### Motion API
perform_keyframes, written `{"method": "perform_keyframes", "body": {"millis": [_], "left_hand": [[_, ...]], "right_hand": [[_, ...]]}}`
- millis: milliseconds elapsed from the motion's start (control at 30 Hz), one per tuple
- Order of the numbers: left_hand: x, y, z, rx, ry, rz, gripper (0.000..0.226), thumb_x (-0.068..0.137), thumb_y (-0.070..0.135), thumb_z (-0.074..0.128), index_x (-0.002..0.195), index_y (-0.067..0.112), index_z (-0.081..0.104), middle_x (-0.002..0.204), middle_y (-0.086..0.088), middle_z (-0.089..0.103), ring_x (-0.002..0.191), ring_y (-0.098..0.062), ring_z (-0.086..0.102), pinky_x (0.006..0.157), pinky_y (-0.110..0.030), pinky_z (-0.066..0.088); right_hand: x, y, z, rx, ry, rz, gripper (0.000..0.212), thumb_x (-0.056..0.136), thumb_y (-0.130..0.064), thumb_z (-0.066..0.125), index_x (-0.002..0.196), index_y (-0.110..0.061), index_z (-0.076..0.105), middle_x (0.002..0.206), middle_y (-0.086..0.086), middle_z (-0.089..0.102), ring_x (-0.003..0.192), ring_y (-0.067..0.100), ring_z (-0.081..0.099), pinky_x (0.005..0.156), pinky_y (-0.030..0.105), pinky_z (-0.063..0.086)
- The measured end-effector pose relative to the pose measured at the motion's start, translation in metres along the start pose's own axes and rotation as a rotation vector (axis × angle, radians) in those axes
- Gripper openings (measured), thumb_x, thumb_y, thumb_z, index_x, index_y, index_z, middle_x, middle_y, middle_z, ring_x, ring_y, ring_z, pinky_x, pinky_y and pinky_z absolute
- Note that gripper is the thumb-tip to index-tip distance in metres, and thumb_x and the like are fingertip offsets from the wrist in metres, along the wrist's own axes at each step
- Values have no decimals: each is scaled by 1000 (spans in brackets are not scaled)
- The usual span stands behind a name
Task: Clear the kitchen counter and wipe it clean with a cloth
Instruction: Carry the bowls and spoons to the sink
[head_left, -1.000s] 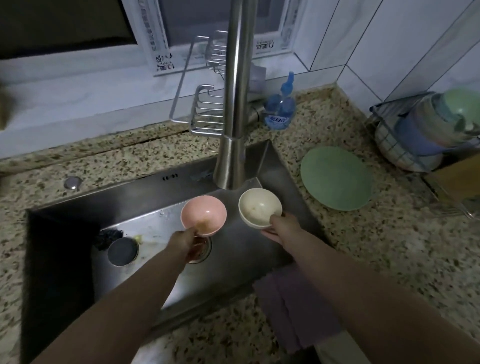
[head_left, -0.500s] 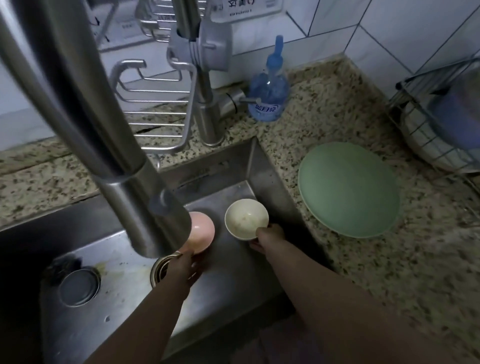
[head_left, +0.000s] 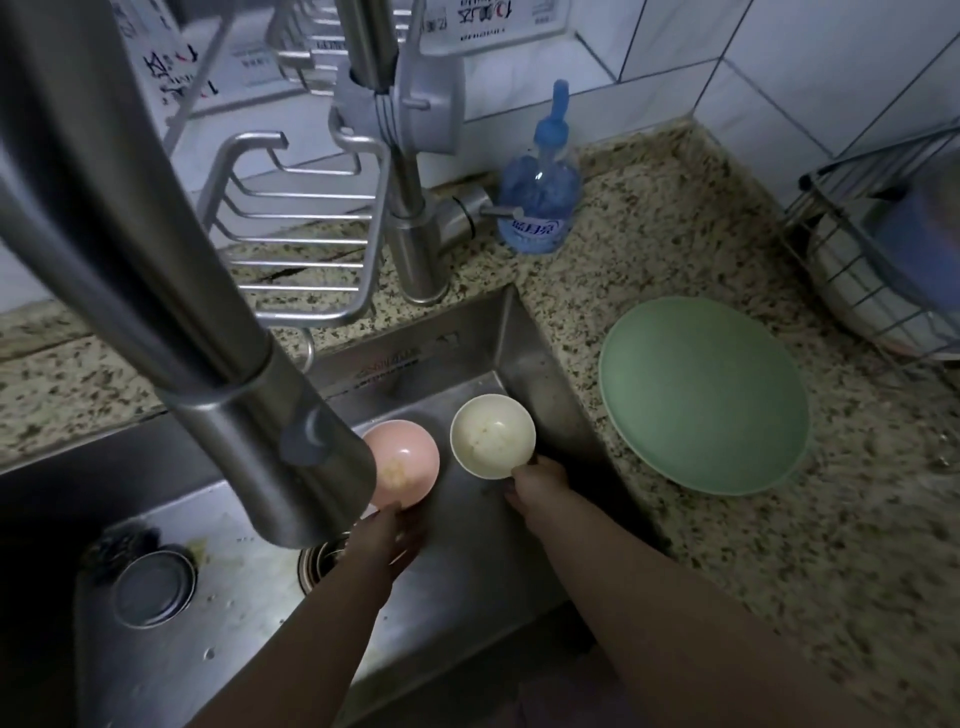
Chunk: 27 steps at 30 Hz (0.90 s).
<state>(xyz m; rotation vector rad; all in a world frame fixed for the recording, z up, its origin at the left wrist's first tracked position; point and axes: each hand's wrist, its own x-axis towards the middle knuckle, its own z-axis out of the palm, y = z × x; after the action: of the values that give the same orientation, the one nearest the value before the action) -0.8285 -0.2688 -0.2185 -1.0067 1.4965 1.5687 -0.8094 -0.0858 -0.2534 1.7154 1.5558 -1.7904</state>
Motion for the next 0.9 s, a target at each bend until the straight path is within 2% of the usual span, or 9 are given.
{"method": "perform_keyframes", "body": {"millis": [133,200,333,433,500,600,667,767,900], "left_hand": [[-31,4,-3,17,-20,-46,13,97,20,54,103,9,58,116,-16,65,104,-30,63,93,-40,49],[-41,7,-2,8,-25,-56,18,98,22,54,110,9,52,113,-15,65,106,-30,63,86,-38,51],[-83,21,10,40,-51,16,10,96,14,56,92,6,54,92,-12,68,83,-25,64,70,-30,49],[-117,35,24,106,-59,100,19,92,10,59,75,8,52,71,-8,60,61,-16,54,53,-22,45],[-138,42,31,174,-89,133,17,91,11,60,75,8,58,68,-5,60,53,-12,53,41,-16,39],[-164,49,42,268,-115,199,18,89,12,62,72,9,60,57,-2,60,37,-6,52,35,-12,37],[-184,52,52,303,-143,237,19,89,13,64,71,8,63,47,1,58,37,-5,50,37,-14,37],[-211,54,70,358,-196,325,26,93,15,61,68,9,63,38,5,54,35,-4,46,37,-14,30],[-230,56,96,342,-248,340,37,103,26,45,72,10,61,42,6,56,39,-4,46,39,-15,25]], "right_hand": [[-36,-7,-9,-46,-63,18,47,94,-3,51,141,0,46,114,12,50,103,23,49,109,44,45],[-52,-12,-10,6,-59,12,50,92,0,52,142,-3,47,111,10,51,99,23,49,108,43,46],[-109,-35,-31,102,-165,43,36,94,-2,52,130,-7,54,111,16,63,87,23,63,93,41,54],[-153,-55,-54,121,-249,-26,18,95,-4,56,108,-16,58,101,10,65,108,28,67,92,39,52],[-178,-66,-73,96,-277,-101,19,94,0,56,93,-19,57,114,15,65,122,32,60,95,38,50],[-205,-77,-101,119,-257,-189,18,96,1,54,98,-16,60,133,20,60,126,34,57,97,36,49],[-218,-83,-120,170,-226,-205,17,99,-3,52,106,-15,61,121,14,66,117,27,62,101,34,46],[-235,-91,-156,226,-172,-231,18,98,-3,53,90,-18,58,87,1,62,94,19,60,98,33,48],[-235,-90,-204,212,-53,-309,22,96,-4,56,79,-18,58,84,4,63,91,20,60,96,34,49]]}}
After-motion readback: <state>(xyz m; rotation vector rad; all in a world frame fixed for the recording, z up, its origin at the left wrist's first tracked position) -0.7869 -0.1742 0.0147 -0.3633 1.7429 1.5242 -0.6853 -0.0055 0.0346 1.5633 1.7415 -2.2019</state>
